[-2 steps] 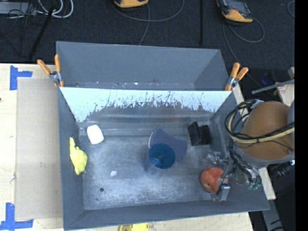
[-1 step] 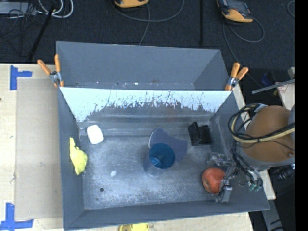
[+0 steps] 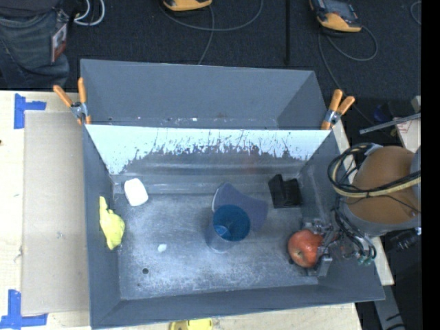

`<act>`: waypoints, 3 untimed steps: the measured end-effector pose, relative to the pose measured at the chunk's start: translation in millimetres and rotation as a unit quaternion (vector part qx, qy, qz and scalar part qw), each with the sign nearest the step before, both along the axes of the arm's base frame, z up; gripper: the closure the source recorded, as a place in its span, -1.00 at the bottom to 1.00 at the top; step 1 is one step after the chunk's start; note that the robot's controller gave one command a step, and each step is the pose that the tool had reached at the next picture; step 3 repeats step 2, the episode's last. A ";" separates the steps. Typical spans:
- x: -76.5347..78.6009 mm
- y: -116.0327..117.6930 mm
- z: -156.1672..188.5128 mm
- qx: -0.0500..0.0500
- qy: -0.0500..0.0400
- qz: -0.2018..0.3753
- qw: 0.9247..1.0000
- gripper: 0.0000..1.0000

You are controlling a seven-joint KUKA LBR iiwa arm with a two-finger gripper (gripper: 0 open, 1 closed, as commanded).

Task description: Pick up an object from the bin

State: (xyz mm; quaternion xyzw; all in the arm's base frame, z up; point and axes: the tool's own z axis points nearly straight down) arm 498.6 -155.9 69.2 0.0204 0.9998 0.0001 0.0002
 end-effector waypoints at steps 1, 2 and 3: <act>0.1 0.2 0.0 0.000 0.000 0.000 1.000 1.00; 3.5 -2.2 136.1 0.000 0.000 -0.001 1.000 1.00; 3.5 -2.2 136.1 0.000 0.000 -0.001 1.000 1.00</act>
Offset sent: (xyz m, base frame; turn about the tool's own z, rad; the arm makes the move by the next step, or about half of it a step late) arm 0.0026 -0.0033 0.1366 0.0037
